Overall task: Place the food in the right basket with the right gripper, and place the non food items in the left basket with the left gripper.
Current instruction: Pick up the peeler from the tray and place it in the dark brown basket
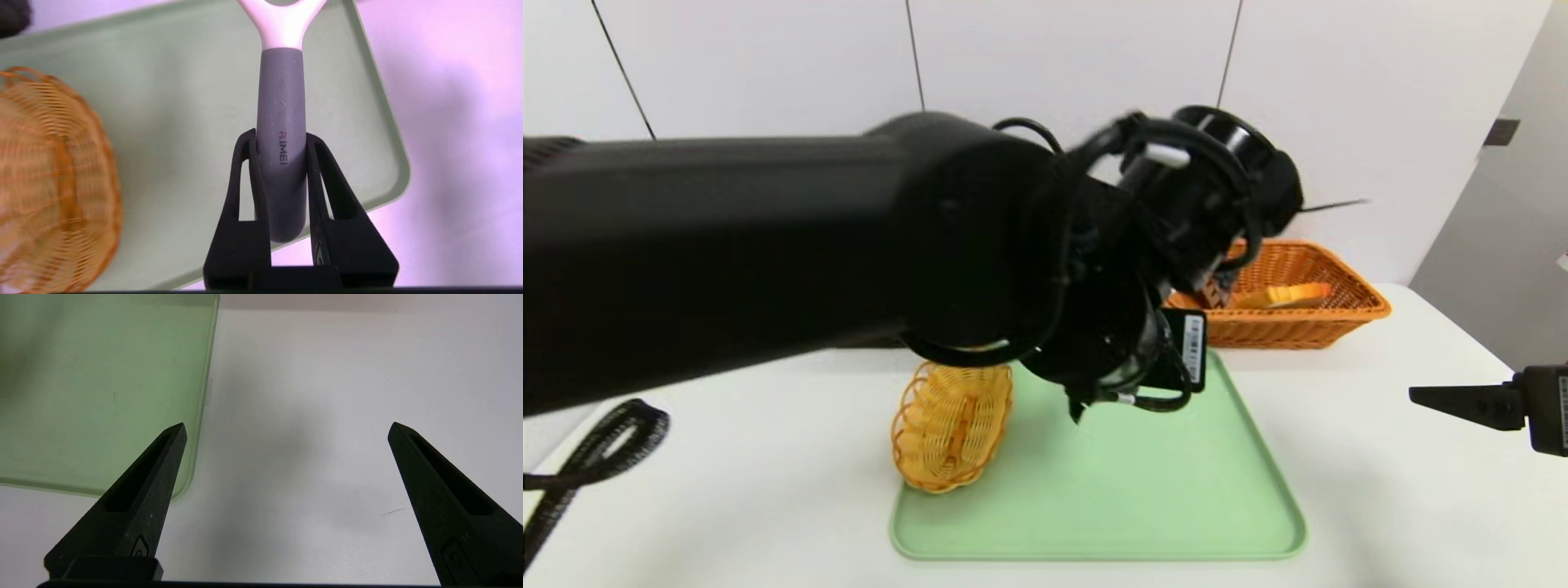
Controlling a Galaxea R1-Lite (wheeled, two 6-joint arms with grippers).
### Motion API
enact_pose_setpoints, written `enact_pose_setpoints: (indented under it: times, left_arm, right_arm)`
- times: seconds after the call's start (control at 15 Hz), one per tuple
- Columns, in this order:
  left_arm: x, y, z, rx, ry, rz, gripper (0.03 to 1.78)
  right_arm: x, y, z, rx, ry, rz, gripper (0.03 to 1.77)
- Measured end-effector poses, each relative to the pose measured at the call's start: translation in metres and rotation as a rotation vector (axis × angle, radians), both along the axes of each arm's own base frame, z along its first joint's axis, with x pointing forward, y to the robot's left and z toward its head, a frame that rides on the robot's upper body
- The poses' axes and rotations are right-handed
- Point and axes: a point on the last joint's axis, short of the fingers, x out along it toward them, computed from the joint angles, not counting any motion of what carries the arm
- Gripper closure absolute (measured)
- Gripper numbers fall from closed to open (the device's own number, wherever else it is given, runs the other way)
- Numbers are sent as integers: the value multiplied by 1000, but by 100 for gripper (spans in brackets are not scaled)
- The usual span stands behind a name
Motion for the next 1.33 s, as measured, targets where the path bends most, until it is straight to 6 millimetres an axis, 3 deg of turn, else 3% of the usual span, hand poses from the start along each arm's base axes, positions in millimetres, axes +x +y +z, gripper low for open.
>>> enact_pose_setpoints:
  times: [0.33,0.8,1.13,1.33]
  left_arm:
    - [22,75,30,70,-20,115,152]
    - [77,158,46,66,-96,323,152]
    - [93,205,55,5,-92,406,152]
    - [103,218,53,-6,-84,437,152]
  right_arm:
    - [0,0,0,1,-1,2,10]
    - [-1,0,0,2,-1,1,10]
    - [-1,0,-1,0,4,0,10]
    - [-1,0,-1,-1,4,0,10]
